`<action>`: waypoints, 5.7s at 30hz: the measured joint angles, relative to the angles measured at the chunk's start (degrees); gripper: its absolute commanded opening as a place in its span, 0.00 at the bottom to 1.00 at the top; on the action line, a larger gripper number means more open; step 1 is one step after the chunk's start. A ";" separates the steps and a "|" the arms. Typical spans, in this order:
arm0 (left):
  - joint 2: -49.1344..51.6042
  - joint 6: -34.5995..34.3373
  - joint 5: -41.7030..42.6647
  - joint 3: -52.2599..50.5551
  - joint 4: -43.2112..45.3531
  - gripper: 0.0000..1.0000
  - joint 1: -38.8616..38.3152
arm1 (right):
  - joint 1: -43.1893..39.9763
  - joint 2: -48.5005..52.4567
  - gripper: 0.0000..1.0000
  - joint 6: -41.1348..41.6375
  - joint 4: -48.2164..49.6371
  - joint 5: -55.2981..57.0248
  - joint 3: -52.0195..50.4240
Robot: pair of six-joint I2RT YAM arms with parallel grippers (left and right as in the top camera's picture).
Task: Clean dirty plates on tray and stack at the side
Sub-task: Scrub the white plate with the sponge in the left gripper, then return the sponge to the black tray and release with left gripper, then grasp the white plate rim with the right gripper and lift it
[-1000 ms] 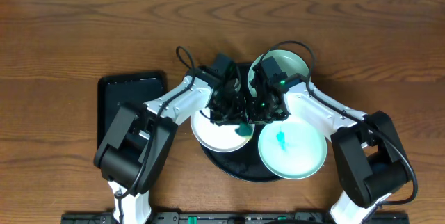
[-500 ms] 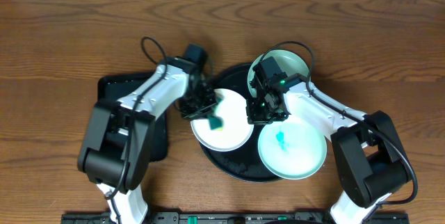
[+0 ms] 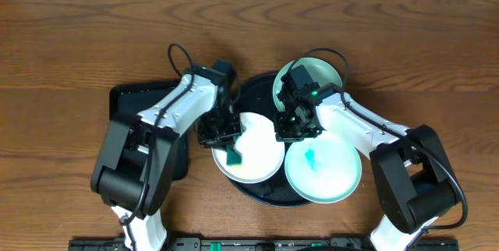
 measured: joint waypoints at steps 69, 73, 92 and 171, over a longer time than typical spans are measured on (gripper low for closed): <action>-3.02 -0.55 -9.07 -1.68 14.56 0.07 -0.13 | -0.81 -0.44 0.01 0.59 -1.20 2.69 -0.09; -6.71 0.39 -11.67 -1.68 11.37 0.07 -0.04 | -0.81 -0.44 0.01 0.63 -1.11 2.67 -0.11; -20.28 -1.36 -24.30 -1.57 0.02 0.07 20.44 | -0.81 -0.44 0.01 1.49 -0.85 2.64 -0.28; -37.53 1.46 -19.71 -1.57 -9.42 0.80 25.77 | -12.63 -13.88 0.01 -9.84 -8.48 -4.46 11.02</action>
